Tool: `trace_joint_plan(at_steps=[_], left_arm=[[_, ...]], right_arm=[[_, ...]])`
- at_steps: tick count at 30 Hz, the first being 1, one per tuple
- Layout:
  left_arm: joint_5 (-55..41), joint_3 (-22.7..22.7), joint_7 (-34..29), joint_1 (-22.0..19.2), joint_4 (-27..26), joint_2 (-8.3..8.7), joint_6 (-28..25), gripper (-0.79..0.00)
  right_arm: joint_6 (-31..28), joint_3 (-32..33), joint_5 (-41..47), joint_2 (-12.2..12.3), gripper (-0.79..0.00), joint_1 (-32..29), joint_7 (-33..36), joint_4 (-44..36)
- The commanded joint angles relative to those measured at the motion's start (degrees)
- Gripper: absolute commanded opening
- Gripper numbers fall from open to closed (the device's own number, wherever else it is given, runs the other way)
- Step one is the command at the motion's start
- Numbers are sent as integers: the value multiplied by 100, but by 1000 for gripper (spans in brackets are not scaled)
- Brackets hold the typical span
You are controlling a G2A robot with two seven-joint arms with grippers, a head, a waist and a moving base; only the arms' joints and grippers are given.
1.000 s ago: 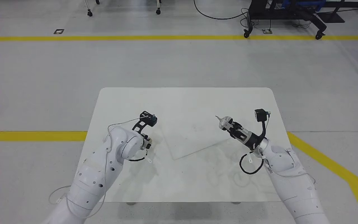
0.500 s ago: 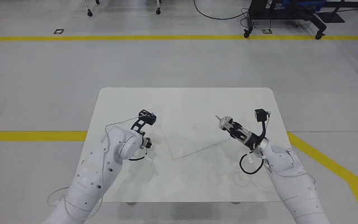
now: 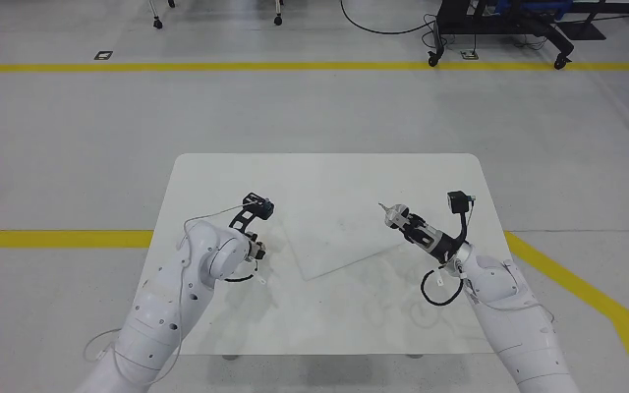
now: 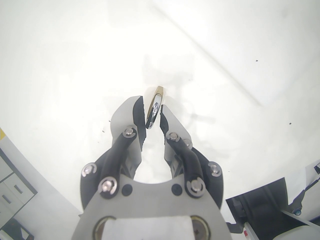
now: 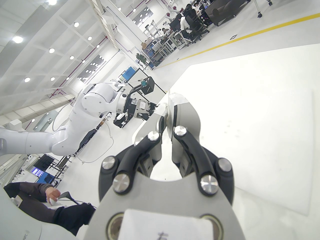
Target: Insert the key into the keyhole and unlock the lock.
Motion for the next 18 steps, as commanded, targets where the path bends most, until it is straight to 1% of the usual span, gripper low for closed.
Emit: trace_joint_plan(at_steps=[1,3,4,6,14,18], left_arm=[[16,8,16,8,2,-4,7,-634],[14,24,22,21,4,-10,7,-646],[20,30,26,25,5,-12,10,-668],[35,33,48,29,6,-16,9,-785],[34,-50,101,58,-1,-14,43,-785],[-171,-219,432,124,-84,-17,208,-785]], right_arm=[[0,0,0,0,-785,0,0,0],[0,0,0,0,-785,0,0,0],[0,0,0,0,-785,0,0,0],[0,0,0,0,-785,0,0,0],[0,0,0,0,-785,0,0,0],[0,0,0,0,-785,0,0,0]])
